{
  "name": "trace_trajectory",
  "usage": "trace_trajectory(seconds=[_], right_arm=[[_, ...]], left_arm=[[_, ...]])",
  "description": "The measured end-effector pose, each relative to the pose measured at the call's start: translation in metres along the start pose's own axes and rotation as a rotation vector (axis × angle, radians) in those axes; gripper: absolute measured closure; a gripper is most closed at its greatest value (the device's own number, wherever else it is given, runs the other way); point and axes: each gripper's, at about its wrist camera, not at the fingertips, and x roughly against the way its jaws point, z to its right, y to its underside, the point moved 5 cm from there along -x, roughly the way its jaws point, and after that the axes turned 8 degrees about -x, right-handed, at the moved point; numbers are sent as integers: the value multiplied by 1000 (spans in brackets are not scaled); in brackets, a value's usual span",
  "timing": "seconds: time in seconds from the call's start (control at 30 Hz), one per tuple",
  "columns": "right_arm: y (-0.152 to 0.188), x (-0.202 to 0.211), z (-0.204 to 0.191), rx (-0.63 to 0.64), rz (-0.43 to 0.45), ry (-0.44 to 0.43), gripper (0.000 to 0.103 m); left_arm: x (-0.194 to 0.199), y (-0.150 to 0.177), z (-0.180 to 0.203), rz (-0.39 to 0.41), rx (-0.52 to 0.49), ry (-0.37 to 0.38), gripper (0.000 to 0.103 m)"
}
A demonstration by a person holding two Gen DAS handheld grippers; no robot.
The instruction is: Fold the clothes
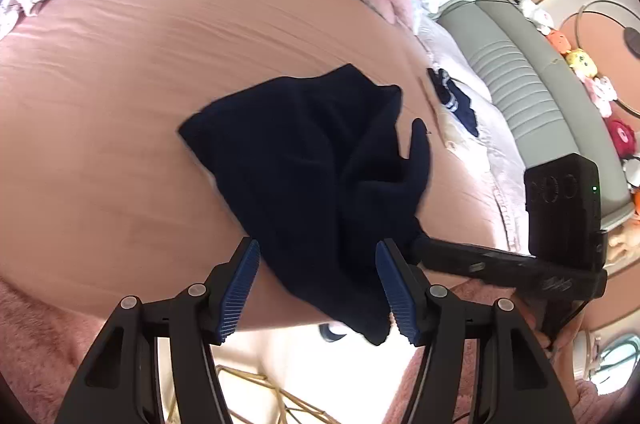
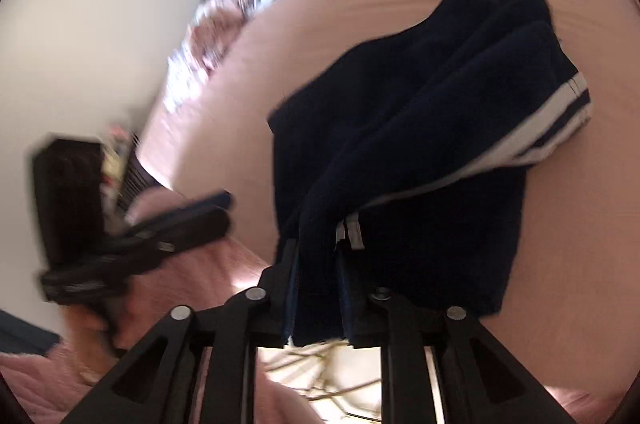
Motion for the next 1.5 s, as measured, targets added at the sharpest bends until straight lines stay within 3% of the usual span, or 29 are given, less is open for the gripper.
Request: trace_trajectory(seconds=[0.03, 0.07, 0.17, 0.23, 0.3, 0.4, 0.47, 0.7, 0.8, 0.9, 0.97, 1.0, 1.03, 1.17, 1.33, 1.5], right_arm=[[0, 14, 7, -39, 36, -38, 72], [2, 25, 17, -58, 66, -4, 71], [11, 54, 53, -94, 146, 175, 71], [18, 66, 75, -123, 171, 254, 71], [28, 65, 91, -172, 143, 233, 71], [39, 51, 99, -221, 109, 151, 71], [42, 42, 99, -215, 92, 161, 71], [37, 20, 96, -218, 68, 146, 70], [35, 11, 102, -238, 65, 141, 63], [36, 0, 104, -184, 71, 193, 65], [37, 0, 98, -139, 86, 221, 75], [37, 1, 96, -126, 93, 225, 83], [37, 3, 95, -122, 104, 236, 85], [31, 23, 100, -109, 173, 322, 90], [-12, 91, 78, 8, 377, 436, 92], [-59, 176, 5, 247, 629, 567, 92]], left_arm=[[-6, -2, 3, 6, -18, 19, 45], [-9, -1, 9, 5, -42, 34, 45], [-49, -7, 25, -27, -108, 38, 45], [-76, -8, 27, -77, -137, -22, 46], [-103, -14, 26, -119, -107, -86, 57], [-115, -13, 22, -159, -89, -110, 75], [-110, -18, 24, -143, -103, -117, 82], [-91, -34, 30, -86, -150, -142, 81], [-83, -41, 33, -63, -171, -151, 81], [-127, -42, 30, -103, -196, -152, 79], [-162, -47, 32, -141, -197, -160, 81], [-161, -49, 33, -131, -182, -144, 85], [-160, -51, 34, -120, -167, -128, 90], [-128, -71, 49, -40, -129, 2, 91], [-74, -115, 83, 80, -158, 108, 91], [-14, -156, 125, 191, -247, 193, 89]])
